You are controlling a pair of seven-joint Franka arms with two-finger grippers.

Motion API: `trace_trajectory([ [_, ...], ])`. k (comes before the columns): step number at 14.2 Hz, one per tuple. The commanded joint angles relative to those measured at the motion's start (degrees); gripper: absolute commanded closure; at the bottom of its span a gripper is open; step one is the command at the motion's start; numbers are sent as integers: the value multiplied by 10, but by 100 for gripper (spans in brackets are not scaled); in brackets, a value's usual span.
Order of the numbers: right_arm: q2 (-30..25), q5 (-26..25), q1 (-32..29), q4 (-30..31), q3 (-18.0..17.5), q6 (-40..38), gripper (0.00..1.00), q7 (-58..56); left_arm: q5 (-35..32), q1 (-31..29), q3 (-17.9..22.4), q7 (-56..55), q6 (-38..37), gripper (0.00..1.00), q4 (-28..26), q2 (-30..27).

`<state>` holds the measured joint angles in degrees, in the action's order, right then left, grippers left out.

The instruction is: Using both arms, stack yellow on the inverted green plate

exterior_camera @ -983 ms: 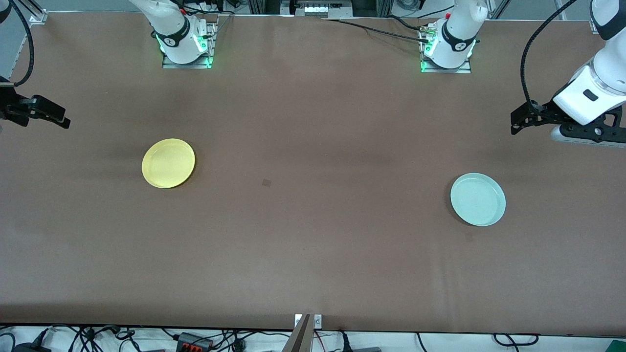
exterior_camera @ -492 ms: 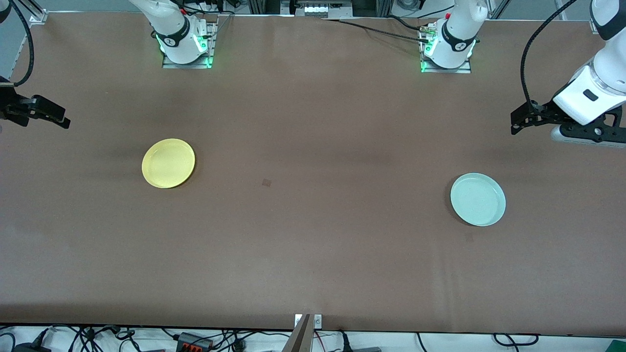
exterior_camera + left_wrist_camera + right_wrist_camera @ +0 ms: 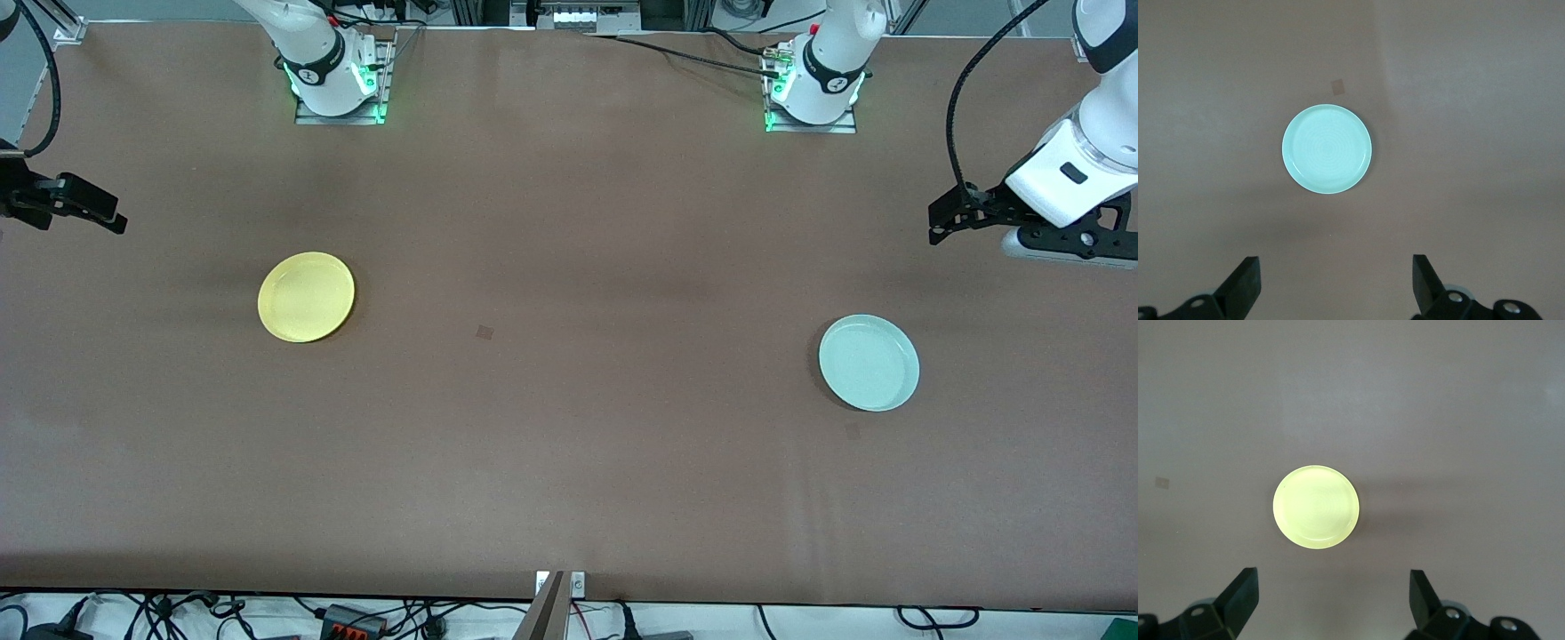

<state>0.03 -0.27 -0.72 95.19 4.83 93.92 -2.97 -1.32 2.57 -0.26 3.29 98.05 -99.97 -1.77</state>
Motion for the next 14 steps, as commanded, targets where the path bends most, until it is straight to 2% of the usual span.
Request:
trace_trajectory([
  [1,-8,-2,-2,8,-2,-1,0,-5,-9,0,0,10,-5,0,2,-6],
  [4,-7,-2,-2,8,-2,-1,0,-5,-8,-2,3,10,-5,0,2,2],
  [8,-7,-2,-2,8,-2,-1,0,-5,-6,-13,8,10,-31,0,3,53],
  [10,-6,-2,-2,8,-2,-1,0,-5,-6,-41,8,15,-39,0,2,76],
  [14,-5,-2,-2,8,-2,-1,0,-5,-5,-73,7,44,62,0,10,175],
])
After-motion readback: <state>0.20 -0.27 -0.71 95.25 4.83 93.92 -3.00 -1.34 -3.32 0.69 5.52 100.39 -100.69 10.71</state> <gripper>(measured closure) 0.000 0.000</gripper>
